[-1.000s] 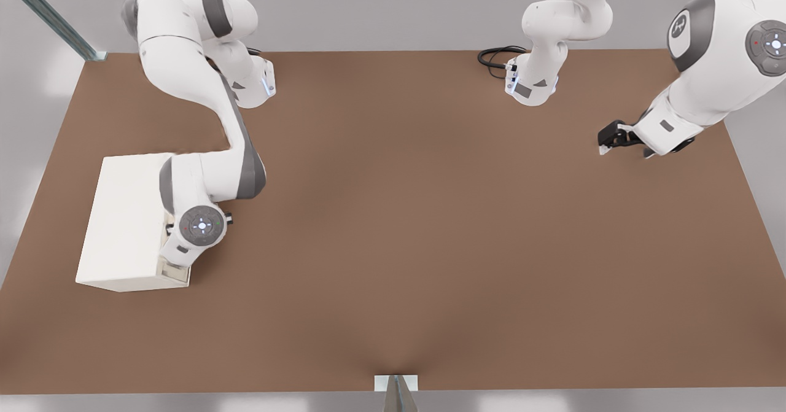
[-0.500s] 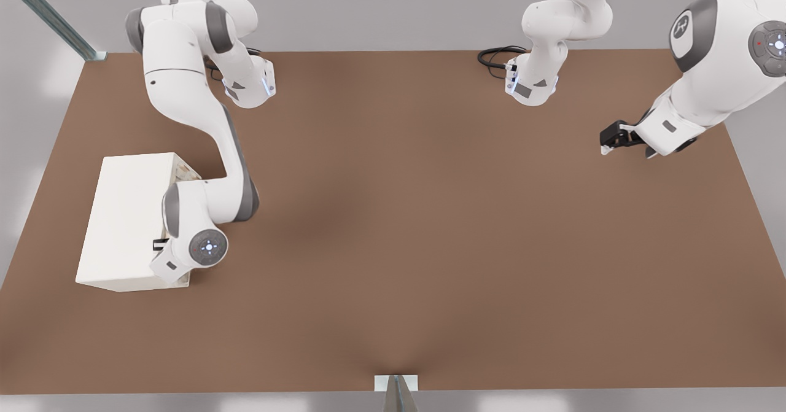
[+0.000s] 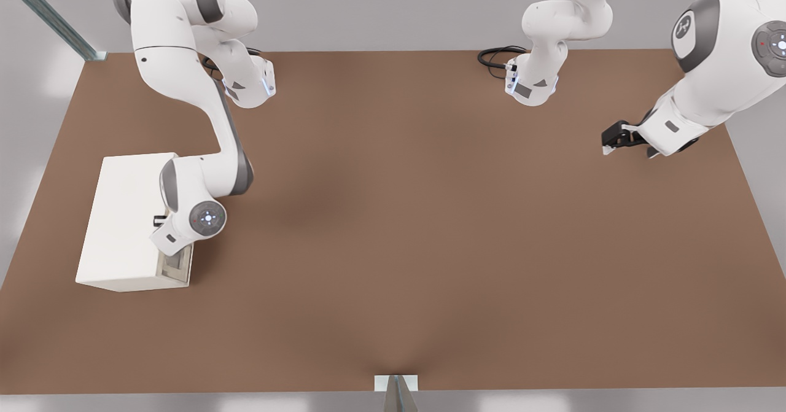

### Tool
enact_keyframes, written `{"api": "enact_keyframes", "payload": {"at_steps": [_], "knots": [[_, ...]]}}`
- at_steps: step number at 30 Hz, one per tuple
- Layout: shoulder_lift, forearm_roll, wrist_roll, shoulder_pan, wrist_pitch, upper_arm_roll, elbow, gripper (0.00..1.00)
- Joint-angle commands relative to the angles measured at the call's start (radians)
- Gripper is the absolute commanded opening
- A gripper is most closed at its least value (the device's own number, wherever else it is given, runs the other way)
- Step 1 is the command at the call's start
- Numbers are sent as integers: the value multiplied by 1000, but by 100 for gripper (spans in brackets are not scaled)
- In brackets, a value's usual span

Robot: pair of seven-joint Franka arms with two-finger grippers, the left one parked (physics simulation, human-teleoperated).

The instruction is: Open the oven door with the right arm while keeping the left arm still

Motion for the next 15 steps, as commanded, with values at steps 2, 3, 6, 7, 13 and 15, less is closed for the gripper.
{"api": "enact_keyframes", "payload": {"at_steps": [2, 3, 6, 7, 13, 15], "knots": [[7, -31, 56, -13, 0, -3, 1, 21], [7, -31, 56, -13, 0, -3, 3, 21], [12, -31, 60, -15, 0, -3, 4, 21], [18, -31, 63, -15, 0, -3, 10, 21], [44, -29, 76, -15, 0, -3, 10, 21], [44, -29, 76, -15, 0, -3, 10, 21]]}}
